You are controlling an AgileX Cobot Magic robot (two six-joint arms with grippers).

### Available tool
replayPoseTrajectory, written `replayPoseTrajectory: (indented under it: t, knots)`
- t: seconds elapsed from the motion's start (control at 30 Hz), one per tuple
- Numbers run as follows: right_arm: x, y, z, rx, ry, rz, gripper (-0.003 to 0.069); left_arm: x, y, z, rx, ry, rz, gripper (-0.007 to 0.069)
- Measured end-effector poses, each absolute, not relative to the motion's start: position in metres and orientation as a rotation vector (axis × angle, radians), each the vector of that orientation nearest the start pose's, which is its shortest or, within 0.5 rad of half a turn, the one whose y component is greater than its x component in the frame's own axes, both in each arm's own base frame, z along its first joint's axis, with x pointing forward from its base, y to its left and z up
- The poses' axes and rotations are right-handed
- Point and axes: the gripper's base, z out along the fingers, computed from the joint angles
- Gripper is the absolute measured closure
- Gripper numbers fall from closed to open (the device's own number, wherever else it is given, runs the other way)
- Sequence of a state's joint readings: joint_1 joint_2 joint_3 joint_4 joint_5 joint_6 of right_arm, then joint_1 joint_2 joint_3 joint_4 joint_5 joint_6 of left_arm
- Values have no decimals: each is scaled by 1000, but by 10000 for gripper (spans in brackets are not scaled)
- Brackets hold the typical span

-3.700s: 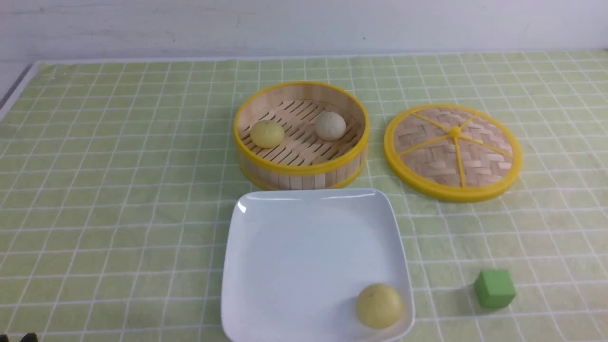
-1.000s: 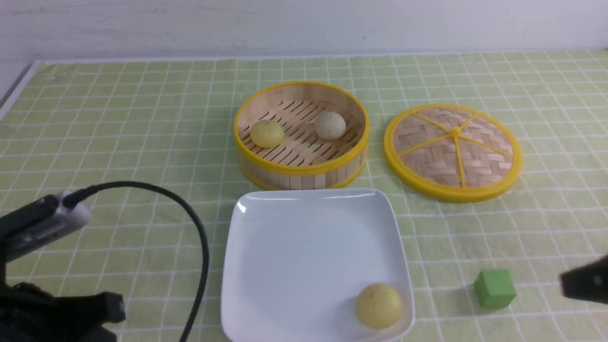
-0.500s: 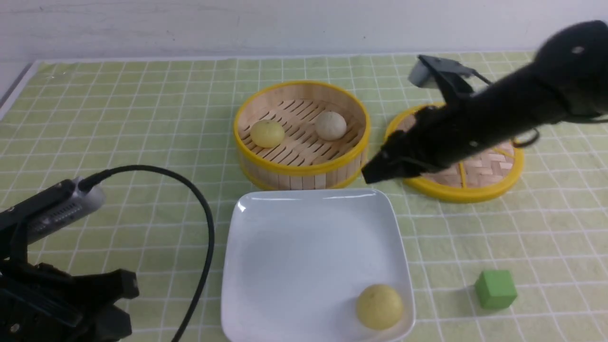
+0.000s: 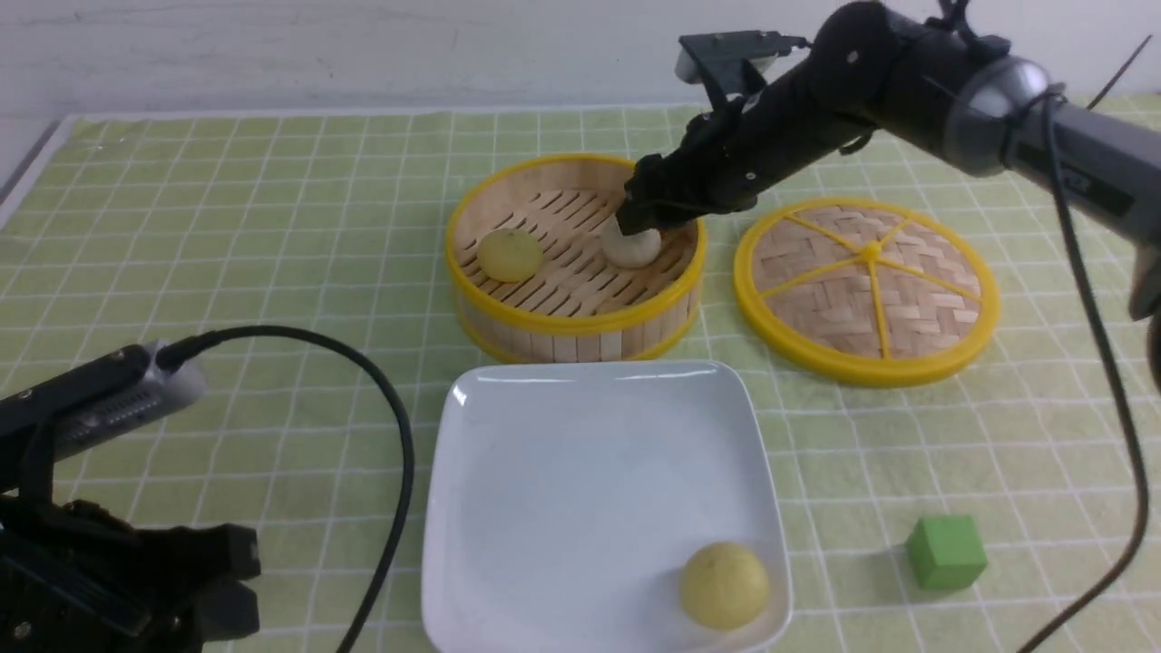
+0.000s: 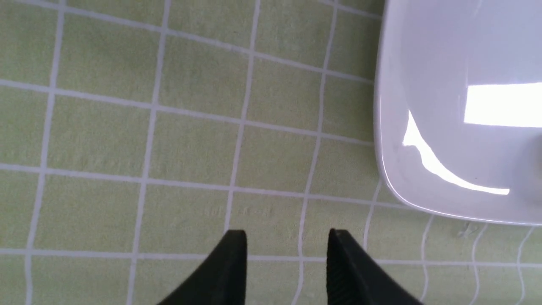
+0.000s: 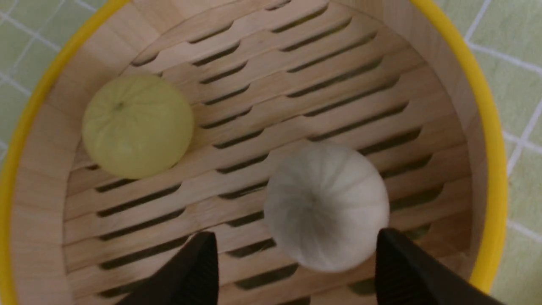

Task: Put the steamed buns into the plate on the green tablecloth.
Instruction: 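Reach toward a bun in the bamboo steamer with the right gripper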

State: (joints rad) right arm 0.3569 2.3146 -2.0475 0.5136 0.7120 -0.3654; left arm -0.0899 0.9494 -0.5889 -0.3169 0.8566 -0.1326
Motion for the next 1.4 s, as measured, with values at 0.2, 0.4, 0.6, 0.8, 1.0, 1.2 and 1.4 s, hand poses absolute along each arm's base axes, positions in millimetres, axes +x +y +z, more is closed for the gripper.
replayPoseTrajectory:
  t: [0.2, 0.4, 0.6, 0.8, 1.0, 1.2, 1.4]
  knots:
    - [486, 223, 195, -595, 2375, 555, 386, 152, -35, 250, -267, 2688, -454, 328]
    - [463, 217, 246, -700, 2384, 560, 666, 152, -35, 250, -267, 2688, -453, 328]
    - [387, 192, 367, -843, 2345, 591, 659, 152, -35, 250, -268, 2684, -453, 328]
    - [385, 198, 332, -804, 2381, 584, 648, 152, -35, 250, -268, 2684, -453, 328]
    - [431, 209, 283, -579, 2324, 549, 526, 152, -35, 249, -267, 2690, -453, 328]
    - [468, 222, 244, -550, 2302, 515, 279, 152, -35, 249, -267, 2690, -453, 328]
    - [492, 226, 196, -561, 2348, 463, 134, 152, -35, 249, -268, 2688, -453, 328]
